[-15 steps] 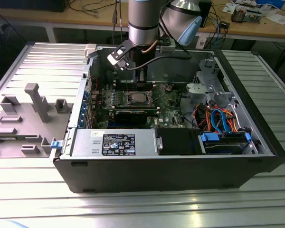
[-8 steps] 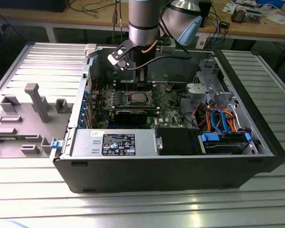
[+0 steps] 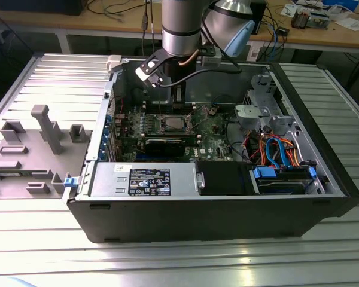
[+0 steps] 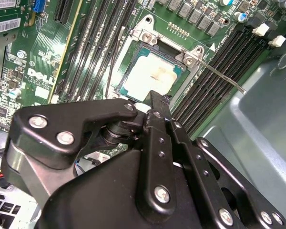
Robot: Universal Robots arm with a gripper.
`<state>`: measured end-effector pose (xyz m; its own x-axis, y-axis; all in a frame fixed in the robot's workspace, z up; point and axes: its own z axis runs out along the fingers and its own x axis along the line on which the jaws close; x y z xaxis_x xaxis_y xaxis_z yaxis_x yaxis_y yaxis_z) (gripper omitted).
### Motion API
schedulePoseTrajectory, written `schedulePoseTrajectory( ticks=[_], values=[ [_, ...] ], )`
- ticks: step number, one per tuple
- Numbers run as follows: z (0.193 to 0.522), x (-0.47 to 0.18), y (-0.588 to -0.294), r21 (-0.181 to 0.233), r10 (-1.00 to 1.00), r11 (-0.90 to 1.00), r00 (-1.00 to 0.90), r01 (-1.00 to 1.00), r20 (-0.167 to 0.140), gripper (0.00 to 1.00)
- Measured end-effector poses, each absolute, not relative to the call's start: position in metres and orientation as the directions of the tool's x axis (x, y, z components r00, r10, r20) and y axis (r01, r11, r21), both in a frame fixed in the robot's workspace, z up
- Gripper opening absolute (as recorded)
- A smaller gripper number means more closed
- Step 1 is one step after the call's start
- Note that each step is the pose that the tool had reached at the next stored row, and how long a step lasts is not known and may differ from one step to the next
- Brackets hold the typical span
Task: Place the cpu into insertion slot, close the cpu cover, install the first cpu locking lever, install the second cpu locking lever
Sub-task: 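Close the cpu cover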
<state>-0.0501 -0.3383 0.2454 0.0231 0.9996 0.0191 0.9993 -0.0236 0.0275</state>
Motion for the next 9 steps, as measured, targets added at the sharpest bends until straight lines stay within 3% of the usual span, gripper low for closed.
schedulePoseTrajectory(
  ticks=[9],
  values=[
    [0.2456,-0.0482,-0.3383,0.028,1.000,-0.024,0.023,0.999,0.019,0.11]
  ],
)
